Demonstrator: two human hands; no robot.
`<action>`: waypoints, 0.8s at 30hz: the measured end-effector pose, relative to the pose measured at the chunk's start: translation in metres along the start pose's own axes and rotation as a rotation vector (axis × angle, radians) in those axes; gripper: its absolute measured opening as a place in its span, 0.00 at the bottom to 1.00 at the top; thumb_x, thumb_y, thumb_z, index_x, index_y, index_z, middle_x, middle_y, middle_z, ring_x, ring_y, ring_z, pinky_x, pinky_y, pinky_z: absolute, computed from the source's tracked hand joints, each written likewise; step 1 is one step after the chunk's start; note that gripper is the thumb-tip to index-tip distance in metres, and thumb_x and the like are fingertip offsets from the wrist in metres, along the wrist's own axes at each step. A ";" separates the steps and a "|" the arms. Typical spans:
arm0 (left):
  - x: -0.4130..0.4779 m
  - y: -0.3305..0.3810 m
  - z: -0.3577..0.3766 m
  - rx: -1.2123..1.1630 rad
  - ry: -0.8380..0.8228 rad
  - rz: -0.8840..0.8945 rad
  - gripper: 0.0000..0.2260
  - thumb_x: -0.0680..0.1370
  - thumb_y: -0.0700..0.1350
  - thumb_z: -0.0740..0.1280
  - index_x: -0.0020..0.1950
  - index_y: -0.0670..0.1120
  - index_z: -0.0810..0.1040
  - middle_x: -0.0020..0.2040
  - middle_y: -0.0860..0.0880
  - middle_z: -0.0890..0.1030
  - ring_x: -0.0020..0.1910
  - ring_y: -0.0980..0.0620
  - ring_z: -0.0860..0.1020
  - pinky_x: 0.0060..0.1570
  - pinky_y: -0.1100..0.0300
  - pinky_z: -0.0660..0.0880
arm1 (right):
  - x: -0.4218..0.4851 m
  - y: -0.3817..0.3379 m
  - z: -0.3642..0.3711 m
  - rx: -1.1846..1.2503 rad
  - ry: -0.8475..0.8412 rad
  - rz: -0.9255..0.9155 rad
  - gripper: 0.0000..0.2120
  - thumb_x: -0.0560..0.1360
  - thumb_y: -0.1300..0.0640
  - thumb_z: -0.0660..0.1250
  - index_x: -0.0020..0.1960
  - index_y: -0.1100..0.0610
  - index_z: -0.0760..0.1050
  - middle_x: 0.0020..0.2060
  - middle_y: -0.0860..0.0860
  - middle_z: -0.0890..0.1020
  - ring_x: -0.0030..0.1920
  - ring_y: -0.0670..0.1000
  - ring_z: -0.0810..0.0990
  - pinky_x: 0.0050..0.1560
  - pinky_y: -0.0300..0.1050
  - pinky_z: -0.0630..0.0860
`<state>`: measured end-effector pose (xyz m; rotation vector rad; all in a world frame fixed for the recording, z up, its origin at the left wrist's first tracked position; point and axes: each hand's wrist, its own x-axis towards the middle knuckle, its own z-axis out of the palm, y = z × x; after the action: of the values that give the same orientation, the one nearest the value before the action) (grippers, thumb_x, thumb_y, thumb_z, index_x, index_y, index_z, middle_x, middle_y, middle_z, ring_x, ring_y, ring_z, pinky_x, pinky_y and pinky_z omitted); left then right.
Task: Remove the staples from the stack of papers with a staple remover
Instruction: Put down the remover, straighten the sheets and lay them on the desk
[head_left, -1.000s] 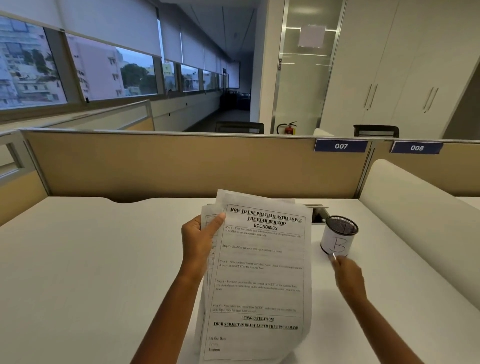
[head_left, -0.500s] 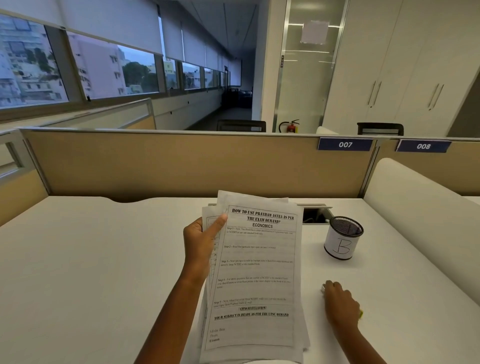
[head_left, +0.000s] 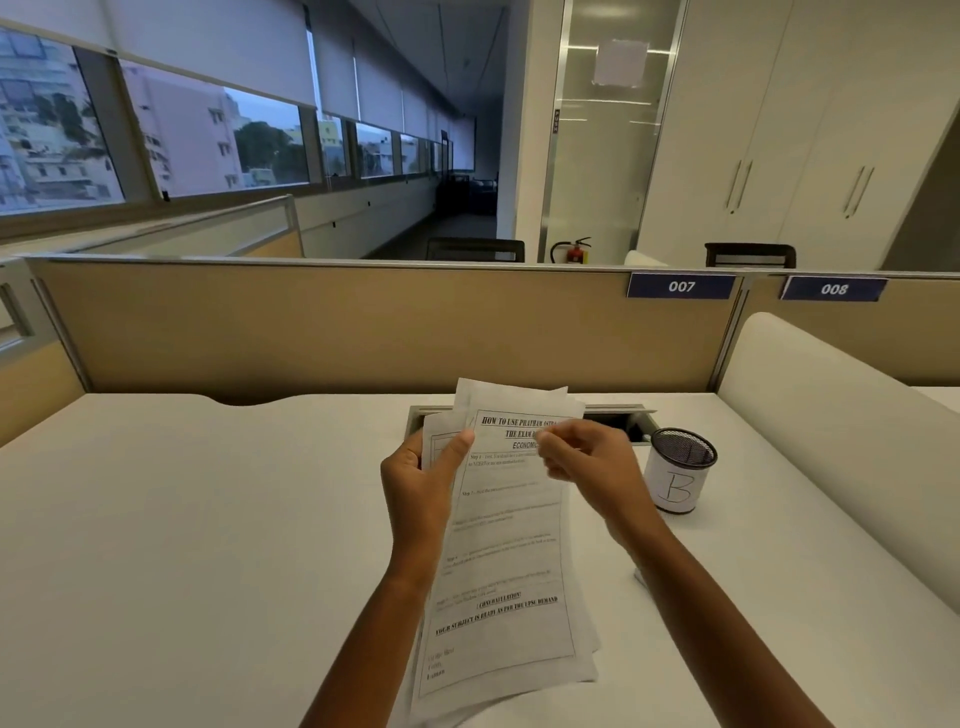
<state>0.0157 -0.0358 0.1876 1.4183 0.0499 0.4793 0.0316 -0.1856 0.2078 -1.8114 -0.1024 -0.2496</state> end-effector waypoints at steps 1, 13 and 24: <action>-0.003 0.001 0.002 0.009 0.001 0.017 0.02 0.71 0.45 0.68 0.38 0.51 0.77 0.36 0.50 0.82 0.29 0.56 0.82 0.25 0.67 0.77 | -0.003 -0.010 0.006 0.086 -0.052 0.012 0.04 0.72 0.60 0.67 0.39 0.56 0.79 0.31 0.50 0.80 0.32 0.44 0.78 0.36 0.35 0.78; -0.020 0.011 0.012 0.092 0.012 0.214 0.12 0.67 0.52 0.65 0.44 0.46 0.75 0.42 0.40 0.80 0.40 0.41 0.81 0.38 0.49 0.81 | -0.018 -0.036 0.031 0.171 -0.001 0.022 0.06 0.70 0.60 0.69 0.43 0.63 0.80 0.36 0.56 0.83 0.37 0.49 0.82 0.40 0.38 0.81; -0.026 0.011 0.015 0.124 -0.038 0.288 0.06 0.72 0.41 0.65 0.46 0.51 0.73 0.44 0.43 0.79 0.43 0.43 0.80 0.42 0.51 0.80 | -0.016 -0.033 0.037 0.097 0.003 -0.045 0.11 0.70 0.62 0.66 0.29 0.58 0.74 0.26 0.49 0.78 0.25 0.39 0.76 0.28 0.28 0.72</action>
<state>-0.0066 -0.0586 0.1945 1.5646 -0.1601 0.6956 0.0136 -0.1405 0.2272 -1.7134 -0.1502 -0.2748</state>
